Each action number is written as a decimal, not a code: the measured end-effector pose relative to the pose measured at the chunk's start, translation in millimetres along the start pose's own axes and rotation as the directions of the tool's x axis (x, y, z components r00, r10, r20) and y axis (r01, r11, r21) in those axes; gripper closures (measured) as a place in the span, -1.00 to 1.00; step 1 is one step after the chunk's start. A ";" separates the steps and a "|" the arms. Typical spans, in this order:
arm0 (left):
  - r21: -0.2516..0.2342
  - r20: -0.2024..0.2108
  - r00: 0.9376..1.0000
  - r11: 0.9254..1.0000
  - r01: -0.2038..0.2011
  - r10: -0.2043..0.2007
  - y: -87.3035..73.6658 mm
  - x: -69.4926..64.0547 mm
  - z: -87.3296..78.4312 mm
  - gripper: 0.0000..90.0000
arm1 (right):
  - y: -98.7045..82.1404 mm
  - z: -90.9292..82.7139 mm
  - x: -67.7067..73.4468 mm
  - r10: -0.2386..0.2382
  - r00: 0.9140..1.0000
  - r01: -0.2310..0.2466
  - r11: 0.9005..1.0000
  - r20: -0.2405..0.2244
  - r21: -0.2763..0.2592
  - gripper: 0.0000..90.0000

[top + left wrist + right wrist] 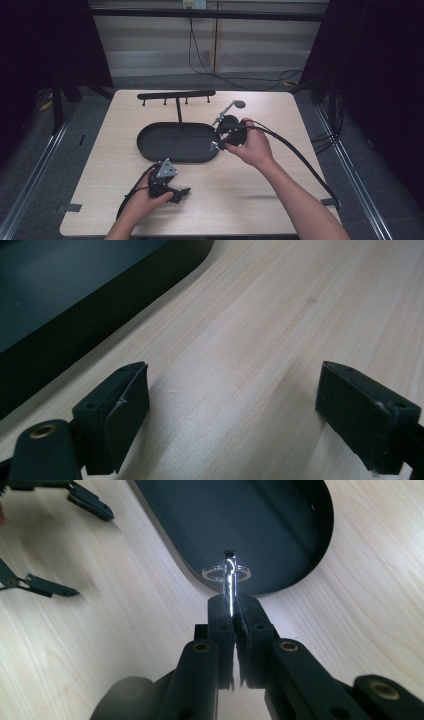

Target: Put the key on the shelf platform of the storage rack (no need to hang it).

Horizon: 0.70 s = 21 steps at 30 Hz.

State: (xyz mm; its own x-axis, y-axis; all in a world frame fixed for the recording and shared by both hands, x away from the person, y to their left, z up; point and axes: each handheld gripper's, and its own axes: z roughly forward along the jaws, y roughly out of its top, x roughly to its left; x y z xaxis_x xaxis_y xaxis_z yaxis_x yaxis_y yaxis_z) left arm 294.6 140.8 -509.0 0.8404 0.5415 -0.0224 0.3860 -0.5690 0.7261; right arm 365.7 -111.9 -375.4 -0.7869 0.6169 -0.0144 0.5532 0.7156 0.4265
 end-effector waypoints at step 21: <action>0.000 0.004 1.000 1.000 0.001 -0.001 0.0 0.0 0.2 -0.70 | 12.8 4.7 -8.9 0.053 0.999 -0.053 0.999 -0.015 -0.014 0.91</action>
State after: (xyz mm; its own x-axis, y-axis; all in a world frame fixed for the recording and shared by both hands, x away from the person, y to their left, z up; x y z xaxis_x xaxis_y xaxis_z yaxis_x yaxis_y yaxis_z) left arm 294.7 140.7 -509.1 0.8417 0.5393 -0.0258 0.3864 -0.5684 0.7263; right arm 381.1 -106.7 -374.1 -0.7608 0.6487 0.0215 0.5901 0.6776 0.4389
